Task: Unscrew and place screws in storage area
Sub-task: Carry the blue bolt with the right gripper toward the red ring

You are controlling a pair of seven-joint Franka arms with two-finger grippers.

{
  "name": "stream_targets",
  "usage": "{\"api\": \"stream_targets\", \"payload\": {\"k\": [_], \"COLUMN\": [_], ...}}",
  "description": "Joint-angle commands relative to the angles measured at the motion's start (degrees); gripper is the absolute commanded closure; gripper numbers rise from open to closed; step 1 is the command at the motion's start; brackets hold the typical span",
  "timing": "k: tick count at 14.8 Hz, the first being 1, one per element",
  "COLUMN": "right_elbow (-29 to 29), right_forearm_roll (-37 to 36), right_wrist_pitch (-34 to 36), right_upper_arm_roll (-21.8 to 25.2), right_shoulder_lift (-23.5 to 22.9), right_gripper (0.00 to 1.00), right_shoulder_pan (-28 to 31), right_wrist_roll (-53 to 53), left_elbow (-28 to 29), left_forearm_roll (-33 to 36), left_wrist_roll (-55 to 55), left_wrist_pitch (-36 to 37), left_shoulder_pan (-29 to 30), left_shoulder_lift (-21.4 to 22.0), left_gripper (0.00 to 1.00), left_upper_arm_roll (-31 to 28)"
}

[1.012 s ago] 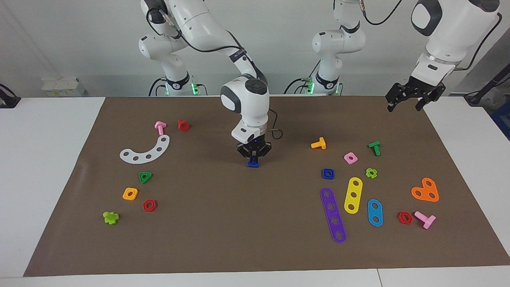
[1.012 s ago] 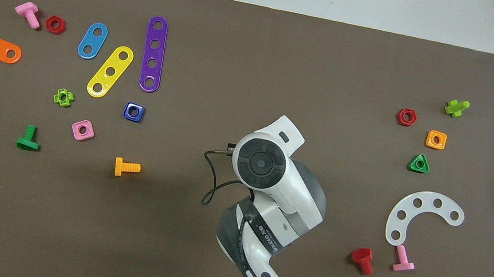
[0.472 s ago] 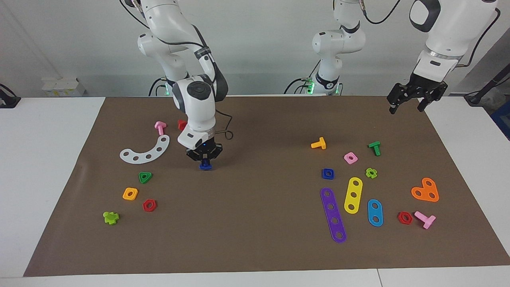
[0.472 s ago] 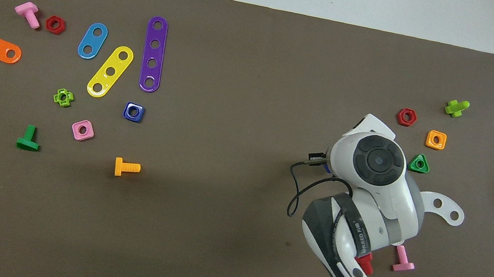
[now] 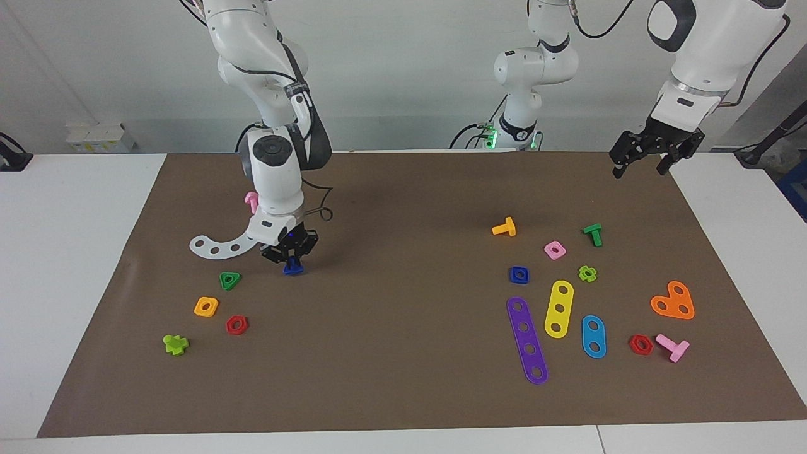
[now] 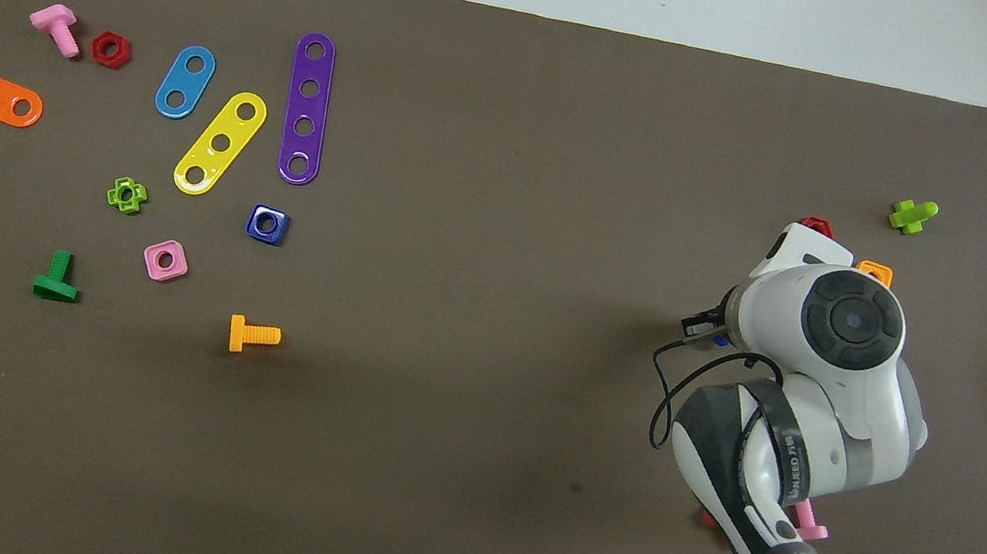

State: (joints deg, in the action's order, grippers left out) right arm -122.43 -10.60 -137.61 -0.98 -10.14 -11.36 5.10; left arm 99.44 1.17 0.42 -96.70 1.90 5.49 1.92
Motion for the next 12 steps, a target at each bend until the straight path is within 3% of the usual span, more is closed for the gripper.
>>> {"api": "stream_targets", "payload": {"k": [1, 3, 4, 5, 6, 8, 12], "right_elbow": [-2.4, -3.2, -3.4, -3.3, -3.2, -2.6, 4.9], "right_forearm_roll": [-0.1, 0.1, 0.2, 0.3, 0.4, 1.0, 2.4], "right_wrist_pitch": [-1.4, -2.3, -2.6, -2.5, -2.3, -0.9, 12.4], "right_upper_arm_roll": [-0.9, -0.8, -0.8, -0.9, -0.8, -0.8, -0.3], "right_shoulder_lift": [1.7, 1.8, 1.8, 1.9, 2.1, 4.2, 7.6], "right_gripper": [1.00, 1.00, 0.68, 0.15, 0.00, 0.00, 0.00], "right_shoulder_pan": [3.4, 3.4, 3.6, 3.6, 3.5, 3.7, 3.8], "right_wrist_roll": [4.9, 4.8, 4.7, 4.4, 4.2, 2.3, -2.6], "left_elbow": [1.9, 2.4, 2.5, 2.5, 2.6, 2.6, 2.6], "left_forearm_roll": [0.4, 0.4, 0.3, 0.3, 0.3, 0.3, 0.3], "left_wrist_roll": [-0.3, -0.3, -0.3, -0.4, -0.4, -0.5, -0.5], "left_wrist_pitch": [0.3, -0.2, -0.2, -0.4, -0.3, -0.4, -0.3], "left_shoulder_pan": [-0.3, -0.3, -0.3, -0.3, -0.2, -0.3, -0.3], "left_shoulder_lift": [1.7, 1.8, 1.8, 1.8, 1.8, 1.8, 1.9], "left_gripper": [0.00, 0.00, 0.00, 0.00, 0.00, 0.00, 0.00], "left_upper_arm_roll": [-0.1, -0.1, -0.1, -0.1, -0.1, -0.1, -0.1]}}
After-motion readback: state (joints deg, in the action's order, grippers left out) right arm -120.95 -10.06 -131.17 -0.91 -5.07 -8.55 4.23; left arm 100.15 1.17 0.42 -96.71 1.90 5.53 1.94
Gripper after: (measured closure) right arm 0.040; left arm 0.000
